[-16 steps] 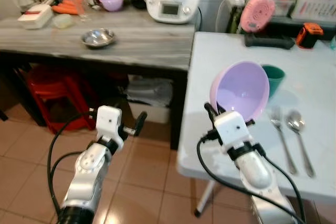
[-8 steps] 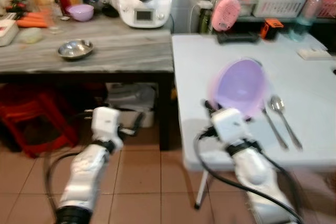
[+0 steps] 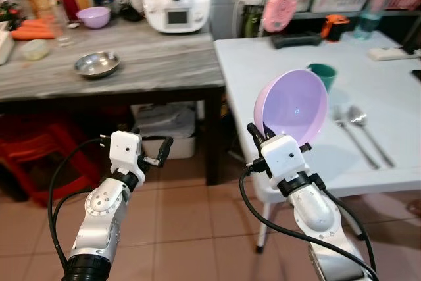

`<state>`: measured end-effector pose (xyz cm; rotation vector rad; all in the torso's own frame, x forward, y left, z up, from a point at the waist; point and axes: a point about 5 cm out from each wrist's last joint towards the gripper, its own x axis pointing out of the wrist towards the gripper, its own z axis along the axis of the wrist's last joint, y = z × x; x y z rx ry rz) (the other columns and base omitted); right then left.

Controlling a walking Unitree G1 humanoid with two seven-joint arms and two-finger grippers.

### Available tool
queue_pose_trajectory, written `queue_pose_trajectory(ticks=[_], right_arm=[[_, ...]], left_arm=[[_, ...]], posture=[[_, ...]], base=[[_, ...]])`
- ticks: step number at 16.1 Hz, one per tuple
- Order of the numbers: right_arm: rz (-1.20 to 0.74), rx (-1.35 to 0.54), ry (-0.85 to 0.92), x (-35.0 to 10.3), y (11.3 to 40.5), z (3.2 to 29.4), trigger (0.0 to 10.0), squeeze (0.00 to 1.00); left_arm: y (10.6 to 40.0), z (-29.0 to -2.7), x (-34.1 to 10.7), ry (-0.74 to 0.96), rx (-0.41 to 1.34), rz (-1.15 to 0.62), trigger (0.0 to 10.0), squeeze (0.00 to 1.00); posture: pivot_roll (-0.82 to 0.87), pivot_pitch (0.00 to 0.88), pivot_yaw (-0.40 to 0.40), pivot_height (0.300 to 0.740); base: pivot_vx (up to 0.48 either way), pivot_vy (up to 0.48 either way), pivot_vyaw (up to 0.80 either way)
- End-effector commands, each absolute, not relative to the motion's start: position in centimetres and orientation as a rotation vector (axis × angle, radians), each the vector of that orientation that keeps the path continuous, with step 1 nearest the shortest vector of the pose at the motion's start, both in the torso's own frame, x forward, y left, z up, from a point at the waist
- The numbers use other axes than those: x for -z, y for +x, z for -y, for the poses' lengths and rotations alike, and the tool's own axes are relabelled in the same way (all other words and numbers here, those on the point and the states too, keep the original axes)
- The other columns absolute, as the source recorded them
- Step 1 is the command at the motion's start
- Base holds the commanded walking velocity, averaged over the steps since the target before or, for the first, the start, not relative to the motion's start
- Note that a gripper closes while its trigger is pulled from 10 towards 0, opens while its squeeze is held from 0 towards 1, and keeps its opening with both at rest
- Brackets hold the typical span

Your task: Setting the table

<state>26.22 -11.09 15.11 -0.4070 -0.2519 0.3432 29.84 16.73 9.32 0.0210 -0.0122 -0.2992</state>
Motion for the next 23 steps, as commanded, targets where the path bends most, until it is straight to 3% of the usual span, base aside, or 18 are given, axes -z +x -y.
queue_pose_trajectory(ticks=[1, 13, 17, 23], right_arm=[[0.266, -0.328, -0.417, -15.56, 26.25, 11.56, 10.0, 0.0], [0.28, -0.327, -0.408, -15.74, 26.68, 11.22, 10.0, 0.0], [0.273, -0.309, -0.392, -15.57, 26.71, 11.4, 10.0, 0.0], [0.265, -0.297, -0.382, -15.38, 26.82, 11.54, 10.0, 0.0]], left_arm=[[29.97, -16.23, -9.24, 0.025, 0.311, 0.01, 10.0, 0.0], [30.49, -16.57, -9.26, 0.054, 0.297, 0.008, 10.0, 0.0], [30.56, -16.49, -9.28, 0.057, 0.298, 0.01, 10.0, 0.0], [30.43, -15.96, -9.5, 0.05, 0.343, 0.027, 10.0, 0.0]], posture=[[-0.04, 0.0, 0.049, 0.74], [-0.04, 0.0, 0.056, 0.74], [-0.04, 0.0, 0.058, 0.74], [-0.04, 0.0, 0.063, 0.74]], base=[[0.0, 0.39, 0.0], [0.0, 0.392, 0.51], [0.0, 0.39, 0.0], [0.0, 0.0, 0.0]])
